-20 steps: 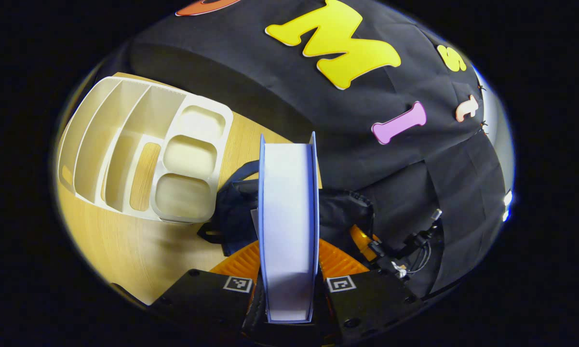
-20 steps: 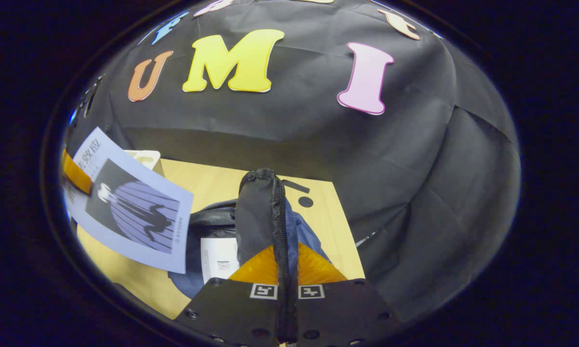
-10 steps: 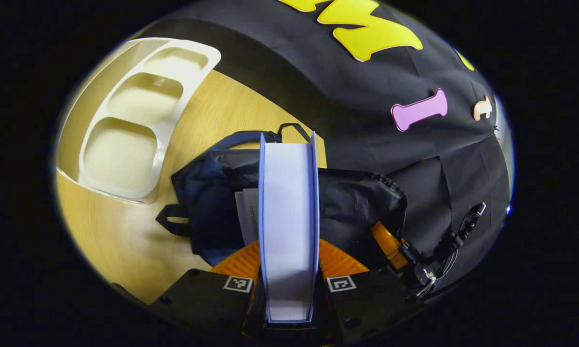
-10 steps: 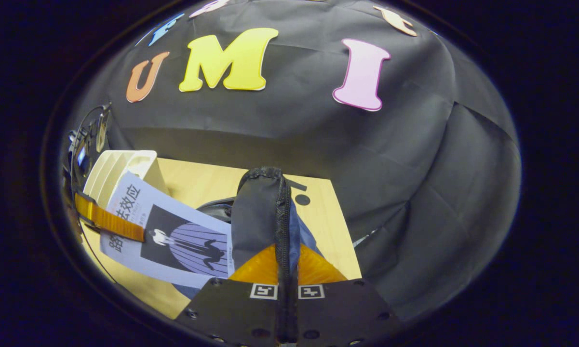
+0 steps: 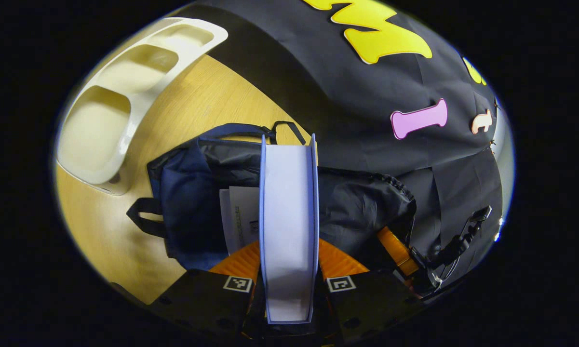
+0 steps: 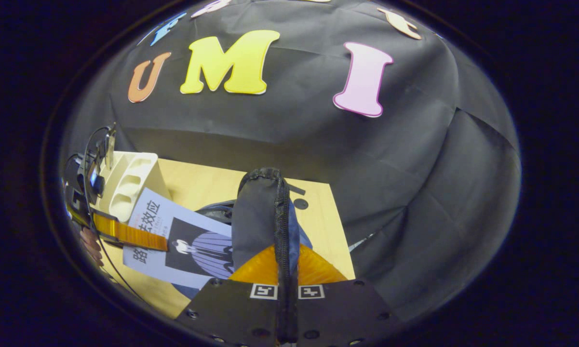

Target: Open the schoolbag, grab two books from the bookshelf and put them into the schoolbag.

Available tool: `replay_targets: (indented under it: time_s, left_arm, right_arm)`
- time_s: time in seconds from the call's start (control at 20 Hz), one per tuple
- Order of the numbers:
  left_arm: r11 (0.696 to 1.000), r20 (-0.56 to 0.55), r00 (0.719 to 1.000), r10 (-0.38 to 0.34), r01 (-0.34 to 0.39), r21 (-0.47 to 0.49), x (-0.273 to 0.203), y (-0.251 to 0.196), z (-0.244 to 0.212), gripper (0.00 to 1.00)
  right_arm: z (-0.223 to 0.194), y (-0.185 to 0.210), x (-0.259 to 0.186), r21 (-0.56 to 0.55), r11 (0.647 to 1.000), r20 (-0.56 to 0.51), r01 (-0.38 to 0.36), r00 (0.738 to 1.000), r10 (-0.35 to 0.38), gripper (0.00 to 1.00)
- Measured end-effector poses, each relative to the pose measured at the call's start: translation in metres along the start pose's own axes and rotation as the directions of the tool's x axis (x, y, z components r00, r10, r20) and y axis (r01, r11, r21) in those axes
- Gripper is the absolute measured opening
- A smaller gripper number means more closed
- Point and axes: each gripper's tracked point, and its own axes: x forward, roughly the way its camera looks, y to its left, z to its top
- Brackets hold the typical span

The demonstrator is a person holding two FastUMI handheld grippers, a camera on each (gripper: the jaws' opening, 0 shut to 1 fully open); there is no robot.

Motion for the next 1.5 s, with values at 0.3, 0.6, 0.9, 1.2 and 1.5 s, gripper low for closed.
replay_targets:
  time_s: [0.3, 0.6, 0.9, 1.2, 1.5]
  left_arm:
    - [0.996, -0.017, 0.998, -0.061, 0.060, -0.071, 0.031, -0.002, -0.006, 0.42]
    - [0.987, -0.061, 0.991, -0.117, 0.109, -0.117, 0.066, -0.003, -0.028, 0.42]
    - [0.974, -0.066, 0.981, -0.180, 0.168, -0.149, 0.091, -0.004, -0.035, 0.42]
    - [0.966, -0.070, 0.975, -0.210, 0.196, -0.166, 0.102, -0.003, -0.035, 0.43]
    - [0.984, -0.141, 0.981, -0.130, 0.110, -0.141, 0.111, 0.014, -0.041, 0.58]
  right_arm:
    - [0.011, 0.002, -0.004, -0.024, 1.000, 0.011, 0.001, 1.000, -0.001, 0.04]
    - [0.016, 0.008, -0.007, -0.029, 1.000, 0.012, -0.006, 1.000, 0.007, 0.01]
    - [0.018, 0.017, -0.006, -0.032, 0.999, 0.007, -0.024, 1.000, 0.025, 0.04]
    - [0.019, 0.024, -0.003, -0.041, 0.999, 0.006, -0.034, 0.999, 0.035, 0.04]
    - [0.016, 0.030, 0.001, -0.036, 0.998, -0.006, -0.048, 0.999, 0.048, 0.01]
